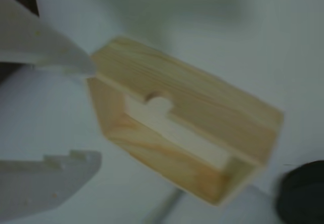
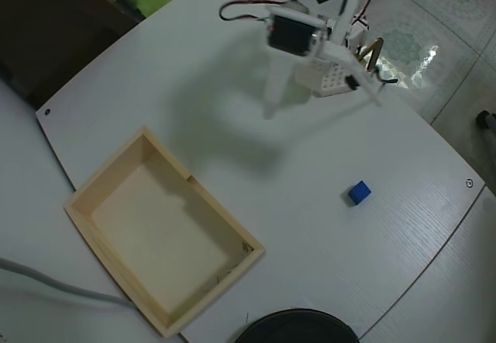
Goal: Pick up the small blue cube and put it into the box
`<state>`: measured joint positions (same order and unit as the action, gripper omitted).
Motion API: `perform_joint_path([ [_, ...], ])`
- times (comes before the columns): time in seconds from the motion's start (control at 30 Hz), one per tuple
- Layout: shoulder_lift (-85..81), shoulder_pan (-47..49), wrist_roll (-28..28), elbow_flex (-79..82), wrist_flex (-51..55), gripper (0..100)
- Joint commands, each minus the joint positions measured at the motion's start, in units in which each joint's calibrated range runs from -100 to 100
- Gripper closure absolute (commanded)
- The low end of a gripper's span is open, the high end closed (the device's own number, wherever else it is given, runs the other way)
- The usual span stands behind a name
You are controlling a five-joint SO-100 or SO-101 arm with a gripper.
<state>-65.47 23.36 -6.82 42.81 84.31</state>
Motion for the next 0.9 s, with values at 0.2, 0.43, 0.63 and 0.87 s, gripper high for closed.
perform_joint_path([
  [0.2, 7.56, 4.39, -0.29, -5.25, 1.59, 86],
  [0.43, 16.1, 9.04, -0.23, -12.85, 3.03, 85],
  [0.63, 24.81, 14.86, -0.81, -16.38, 6.86, 85],
  [0.87, 28.27, 22.23, -2.11, -16.38, 7.2, 85],
])
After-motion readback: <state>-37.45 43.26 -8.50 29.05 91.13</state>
